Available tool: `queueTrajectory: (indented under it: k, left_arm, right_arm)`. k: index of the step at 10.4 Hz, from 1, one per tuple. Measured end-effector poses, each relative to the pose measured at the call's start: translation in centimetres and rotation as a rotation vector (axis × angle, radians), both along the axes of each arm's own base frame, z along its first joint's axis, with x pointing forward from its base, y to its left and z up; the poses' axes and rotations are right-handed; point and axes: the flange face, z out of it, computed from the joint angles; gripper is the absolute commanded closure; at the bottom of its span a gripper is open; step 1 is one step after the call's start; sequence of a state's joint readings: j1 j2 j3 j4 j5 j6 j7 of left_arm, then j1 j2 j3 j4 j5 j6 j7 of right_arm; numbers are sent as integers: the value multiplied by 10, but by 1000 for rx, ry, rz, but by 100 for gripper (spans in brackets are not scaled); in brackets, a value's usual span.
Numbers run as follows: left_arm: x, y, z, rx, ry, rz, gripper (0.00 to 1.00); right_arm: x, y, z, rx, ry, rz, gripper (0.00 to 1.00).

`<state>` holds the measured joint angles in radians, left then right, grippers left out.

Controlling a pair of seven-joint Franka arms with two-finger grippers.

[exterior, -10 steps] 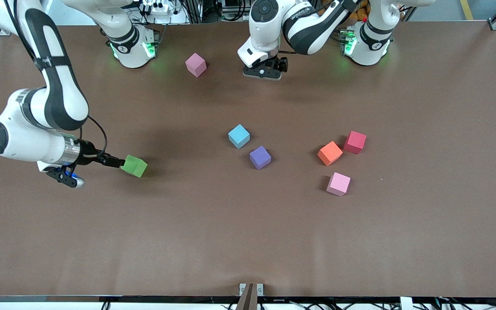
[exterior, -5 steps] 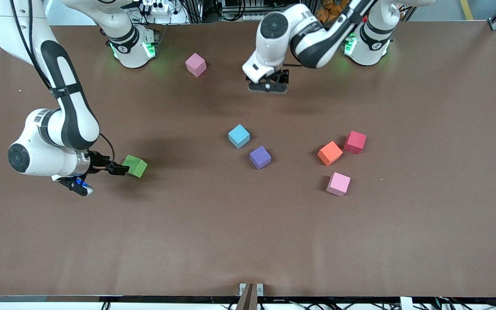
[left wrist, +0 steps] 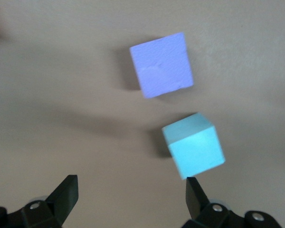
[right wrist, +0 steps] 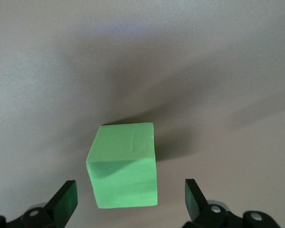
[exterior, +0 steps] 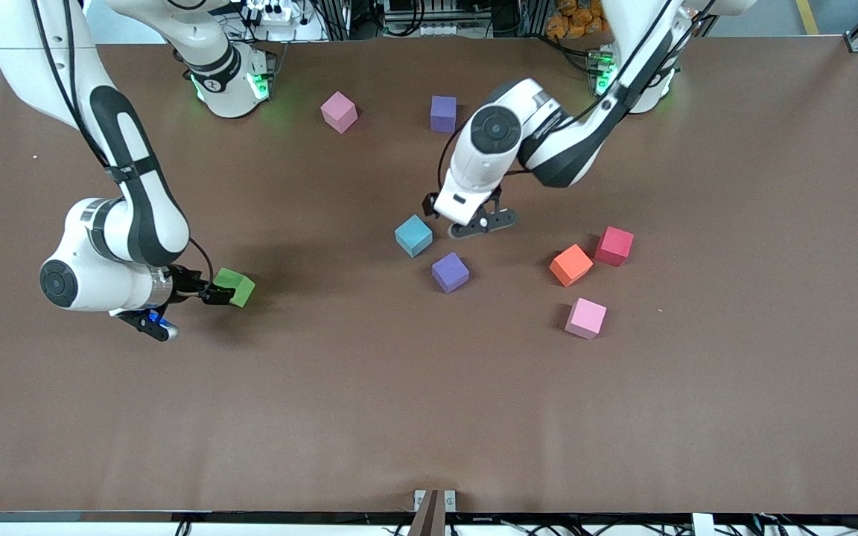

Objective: Arrange blocks into number 1
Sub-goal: 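Close the left gripper on the cyan cube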

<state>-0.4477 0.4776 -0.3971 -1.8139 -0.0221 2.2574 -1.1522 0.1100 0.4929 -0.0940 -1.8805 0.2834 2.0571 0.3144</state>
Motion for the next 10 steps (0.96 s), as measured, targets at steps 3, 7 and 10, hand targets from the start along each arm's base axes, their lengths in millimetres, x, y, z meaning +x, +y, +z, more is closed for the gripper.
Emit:
queueTrajectory:
  k: [3,7,10]
  left_arm:
    - [1,-36,-31,37,36,195,0]
    - [20,-53,-53,51,51,367,0]
    - [19,-64,-68,25,44,412,0]
  right_arm:
    - [1,0,-8,-10,7,2,0]
    - [3,7,-19,-23,14,13,0]
    - [4,12,-24,-24,16,21,9]
